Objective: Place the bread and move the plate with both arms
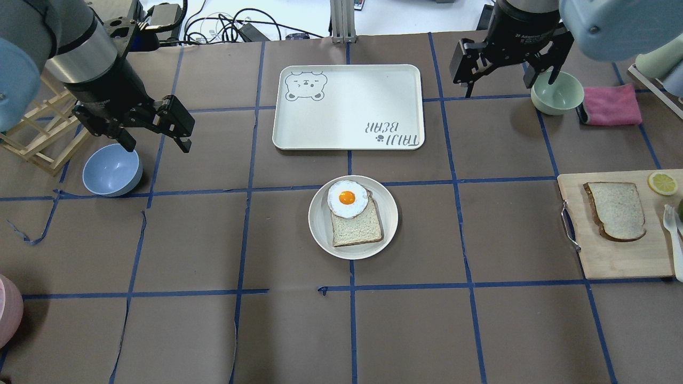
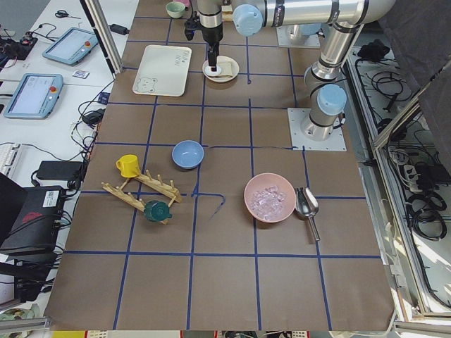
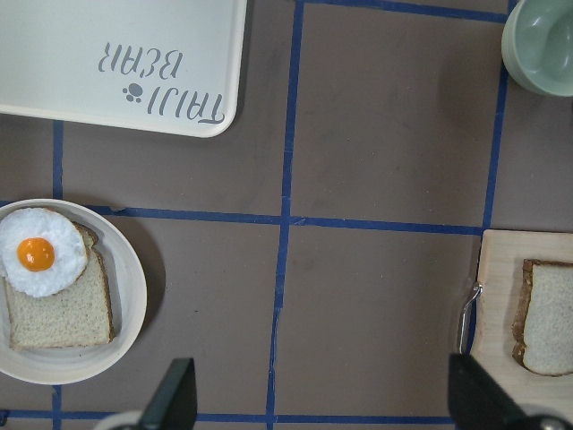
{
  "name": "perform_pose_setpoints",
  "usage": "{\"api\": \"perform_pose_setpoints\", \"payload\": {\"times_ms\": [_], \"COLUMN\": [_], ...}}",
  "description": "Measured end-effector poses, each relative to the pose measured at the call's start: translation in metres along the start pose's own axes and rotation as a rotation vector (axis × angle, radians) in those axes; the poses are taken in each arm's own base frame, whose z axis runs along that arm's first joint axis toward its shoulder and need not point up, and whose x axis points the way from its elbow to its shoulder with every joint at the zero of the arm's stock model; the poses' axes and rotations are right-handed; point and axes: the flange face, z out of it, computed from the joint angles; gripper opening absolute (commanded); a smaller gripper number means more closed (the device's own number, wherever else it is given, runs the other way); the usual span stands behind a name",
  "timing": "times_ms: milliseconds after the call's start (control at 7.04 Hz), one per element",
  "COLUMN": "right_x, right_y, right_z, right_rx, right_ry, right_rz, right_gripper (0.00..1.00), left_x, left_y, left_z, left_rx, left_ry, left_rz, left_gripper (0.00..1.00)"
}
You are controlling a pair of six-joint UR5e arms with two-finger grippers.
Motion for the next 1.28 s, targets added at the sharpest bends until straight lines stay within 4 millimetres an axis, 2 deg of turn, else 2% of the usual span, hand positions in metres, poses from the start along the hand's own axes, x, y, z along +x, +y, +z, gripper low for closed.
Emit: {"api": "perform_pose_setpoints", "payload": {"times_ms": [1278], "right_x": [-0.0057], "right_y": [-0.0021], "right_z": [-0.0112], "right_rx": [0.049], "right_ry": [-0.059], "right_rz": [-0.008], "right_gripper": [1.00], "left_x": [-0.0001], "left_y": [-0.0006], "left_z": [0.0004], "left_rx": [0.000], "left_ry": [0.000], "left_rz": [0.000], "left_gripper": [1.00]}}
